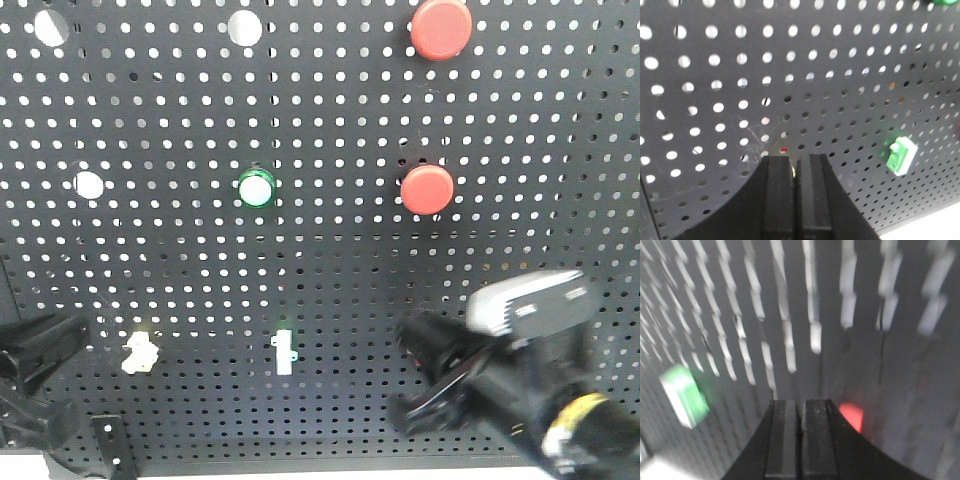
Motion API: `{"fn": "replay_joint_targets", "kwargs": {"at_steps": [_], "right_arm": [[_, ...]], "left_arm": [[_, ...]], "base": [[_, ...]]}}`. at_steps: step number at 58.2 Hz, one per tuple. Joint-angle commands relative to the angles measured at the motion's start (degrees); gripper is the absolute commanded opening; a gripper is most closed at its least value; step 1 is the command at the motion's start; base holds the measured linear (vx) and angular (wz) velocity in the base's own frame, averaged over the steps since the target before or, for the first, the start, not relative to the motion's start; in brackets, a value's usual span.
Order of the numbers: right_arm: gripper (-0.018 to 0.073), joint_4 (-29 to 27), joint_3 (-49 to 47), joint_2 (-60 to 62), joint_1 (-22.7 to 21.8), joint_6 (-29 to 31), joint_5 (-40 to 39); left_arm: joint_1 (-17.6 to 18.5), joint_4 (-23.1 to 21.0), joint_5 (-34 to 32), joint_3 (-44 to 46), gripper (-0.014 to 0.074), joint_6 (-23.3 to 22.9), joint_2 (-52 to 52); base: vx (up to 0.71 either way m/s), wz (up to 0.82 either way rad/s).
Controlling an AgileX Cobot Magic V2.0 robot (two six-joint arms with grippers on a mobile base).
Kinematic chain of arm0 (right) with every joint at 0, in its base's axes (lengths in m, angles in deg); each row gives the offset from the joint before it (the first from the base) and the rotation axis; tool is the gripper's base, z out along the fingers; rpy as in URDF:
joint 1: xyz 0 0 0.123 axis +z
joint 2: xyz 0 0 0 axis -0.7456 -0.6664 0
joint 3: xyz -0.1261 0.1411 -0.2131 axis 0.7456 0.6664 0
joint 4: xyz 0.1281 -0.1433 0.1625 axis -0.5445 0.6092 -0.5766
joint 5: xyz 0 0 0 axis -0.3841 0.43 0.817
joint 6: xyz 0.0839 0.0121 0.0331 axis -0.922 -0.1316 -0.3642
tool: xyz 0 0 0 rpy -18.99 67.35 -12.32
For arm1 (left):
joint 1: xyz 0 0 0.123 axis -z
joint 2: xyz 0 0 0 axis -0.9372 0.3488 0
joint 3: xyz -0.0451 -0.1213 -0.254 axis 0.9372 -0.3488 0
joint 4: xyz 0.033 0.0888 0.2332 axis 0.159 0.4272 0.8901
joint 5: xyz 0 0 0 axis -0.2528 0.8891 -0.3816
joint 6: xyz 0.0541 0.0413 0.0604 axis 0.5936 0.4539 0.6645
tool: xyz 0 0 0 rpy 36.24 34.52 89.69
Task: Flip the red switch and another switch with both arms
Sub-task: 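Move the right gripper up to the red switch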
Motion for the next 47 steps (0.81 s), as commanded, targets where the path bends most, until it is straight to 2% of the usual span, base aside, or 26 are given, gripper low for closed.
{"fn": "replay_joint_targets", "kwargs": {"at_steps": [1,8,15,31,47], "right_arm": [[-0.0006,0.1,-2.1,0.2,0.1,0.1,0.3],[-0.0006,0.4,-2.1,0.2,0.1,0.1,6.6],[-0.0006,0.4,-2.1,0.2,0.1,0.1,9.2],[-0.0006,0.0,-2.1,3.9,0.1,-0.3,1.9],[-0.0006,0.0,-2.1,4.6,-0.1,-0.3,2.3]], "left_arm": [[0.3,-0.1,-5.5,1.7,0.0002,-0.1,-0.7],[0.3,-0.1,-5.4,1.7,0.0002,-0.1,-0.6],[0.3,-0.1,-5.4,1.7,0.0002,-0.1,-0.6],[0.3,-0.1,-5.0,1.7,0.0002,-0.1,-0.6],[0.3,-0.1,-5.0,1.7,0.0002,-0.1,-0.6]], "base": [[0.00,0.00],[0.00,0.00],[0.00,0.00],[0.00,0.00],[0.00,0.00]]}}
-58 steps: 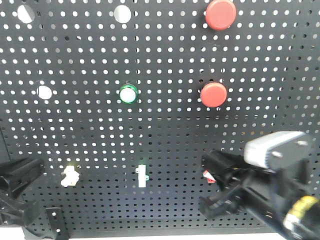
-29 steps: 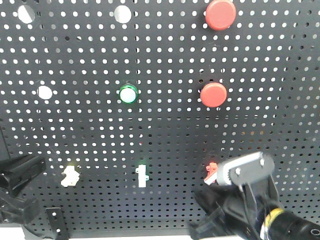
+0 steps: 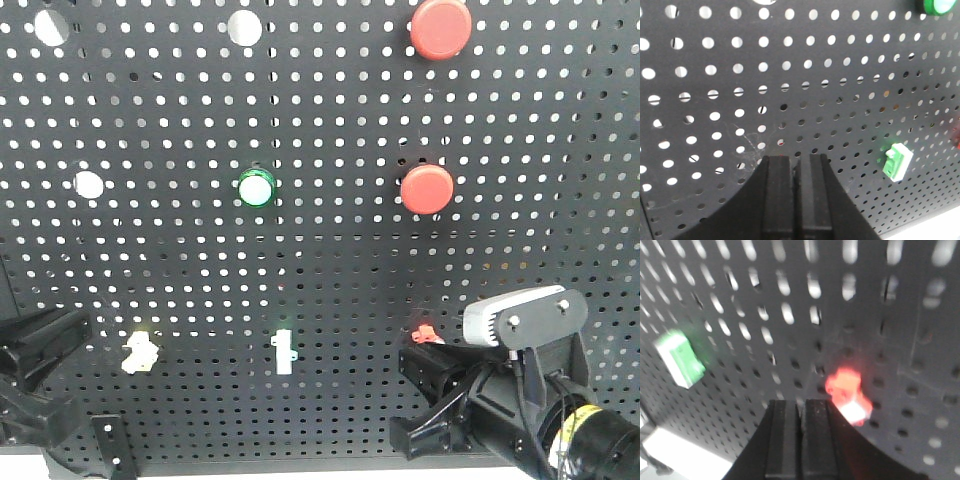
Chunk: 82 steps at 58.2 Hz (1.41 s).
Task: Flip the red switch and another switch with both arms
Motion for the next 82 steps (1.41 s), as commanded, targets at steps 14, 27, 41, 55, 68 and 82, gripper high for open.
{"fn": "replay_joint_targets", "kwargs": {"at_steps": [14,27,41,55,68,82], "right_arm": [[-0.0006,0.0,-1.8,1.5,-0.4,0.1,-4.1],[-0.0006,0.0,-1.8,1.5,-0.4,0.1,-4.1],[-0.0006,0.0,-1.8,1.5,-0.4,0.1,-4.1],[-0.0006,0.0,-1.8,1.5,-0.4,0.1,-4.1],[-0.0006,0.0,-1.8,1.5,-0.4,0.1,-4.1],[-0.0006,0.0,-1.8,1.4,-0.4,0.1,-4.0]], "left_arm": [[0.3,-0.2,-4.3,1.7,0.0002,-0.1,-0.6],[-0.3,-2.0,-3.9,-1.5,0.0002,4.5,-2.9],[-6.0,-12.5,-5.2,-17.0,0.0002,22.3,-17.5],[-17.3,-16.9,-5.6,-33.8,0.0002,25.0,-37.2],[-21.7,-17.7,-3.0,-42.4,0.0002,25.4,-52.7],[-22.8,-18.3,-2.0,-42.3,0.0002,25.4,-52.6]], "base": [[0.00,0.00],[0.00,0.00],[0.00,0.00],[0.00,0.00],[0.00,0.00],[0.00,0.00]]}}
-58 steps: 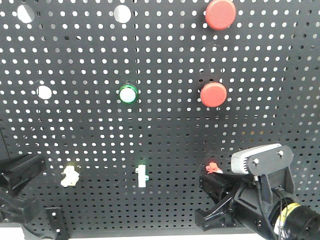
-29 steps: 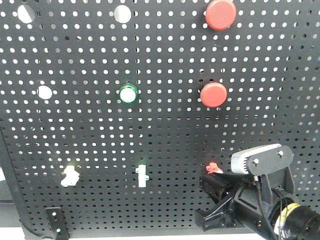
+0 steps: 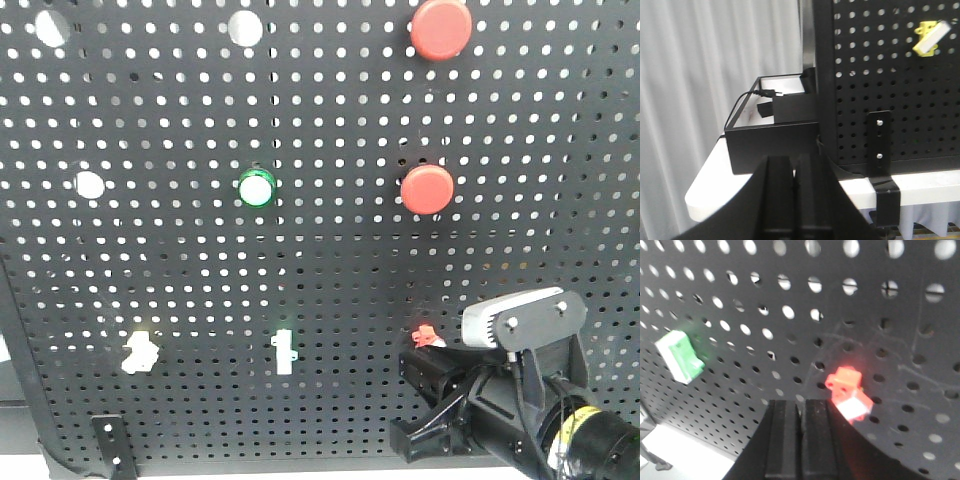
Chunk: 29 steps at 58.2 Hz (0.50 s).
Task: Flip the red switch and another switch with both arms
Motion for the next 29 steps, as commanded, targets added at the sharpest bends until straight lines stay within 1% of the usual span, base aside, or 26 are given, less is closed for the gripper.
{"fn": "replay_joint_targets", "kwargs": {"at_steps": [1,29], "right_arm": [[-0.0006,0.0,-1.8,1.4,-0.4,0.1,-4.7],[-0.0006,0.0,-1.8,1.4,-0.4,0.1,-4.7]], "left_arm": [[-0.2,-1.0,-4.3,-1.1,0.0002,0.0,-0.5],[-0.2,-1.0,-4.3,-1.1,0.0002,0.0,-0.5]], "base": [[0.00,0.00],[0.00,0.00]]}}
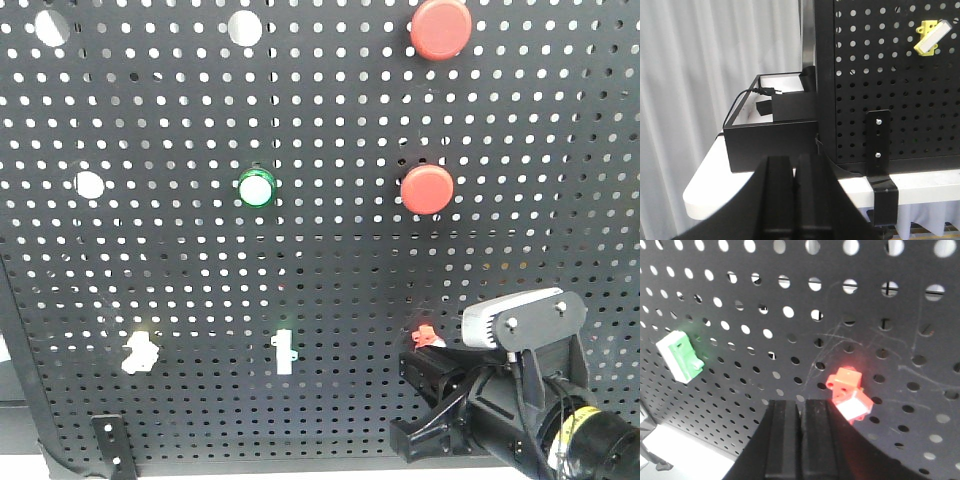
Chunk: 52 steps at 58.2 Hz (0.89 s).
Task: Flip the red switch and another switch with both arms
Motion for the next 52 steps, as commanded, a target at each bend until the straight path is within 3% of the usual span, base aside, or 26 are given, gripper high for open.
{"fn": "replay_joint_targets", "kwargs": {"at_steps": [1,7,13,23,42,52], "right_arm": [[-0.0006,0.0,-1.8,1.4,-0.4,0.1,-4.7],[-0.0006,0.3,-1.8,1.4,-0.4,0.9,-4.6],[-0.0006,0.4,0.2,3.9,-0.4,6.5,-4.8],[-0.0006,-4.2,11.5,17.2,-2.2,11.3,-5.5],[-0.0006,-2.6,31.5,47.9,-19.6,11.5,1.1],[-0.0006,-2.7,42.0,63.6,-25.9,11.0,3.0]], "left_arm": [[-0.2,-0.6,-4.5,-1.1,0.0002,0.0,-0.5],[-0.2,-0.6,-4.5,-1.1,0.0002,0.0,-0.5],[-0.2,-0.6,-4.5,-1.1,0.0002,0.0,-0.5],[-0.2,-0.6,-4.5,-1.1,0.0002,0.0,-0.5],[-0.2,-0.6,-4.5,-1.1,0.0002,0.0,-0.5],[-0.2,-0.6,-4.5,-1.1,0.0002,0.0,-0.5]], "base": [[0.00,0.00],[0.00,0.00],[0.00,0.00],[0.00,0.00],[0.00,0.00],[0.00,0.00]]}}
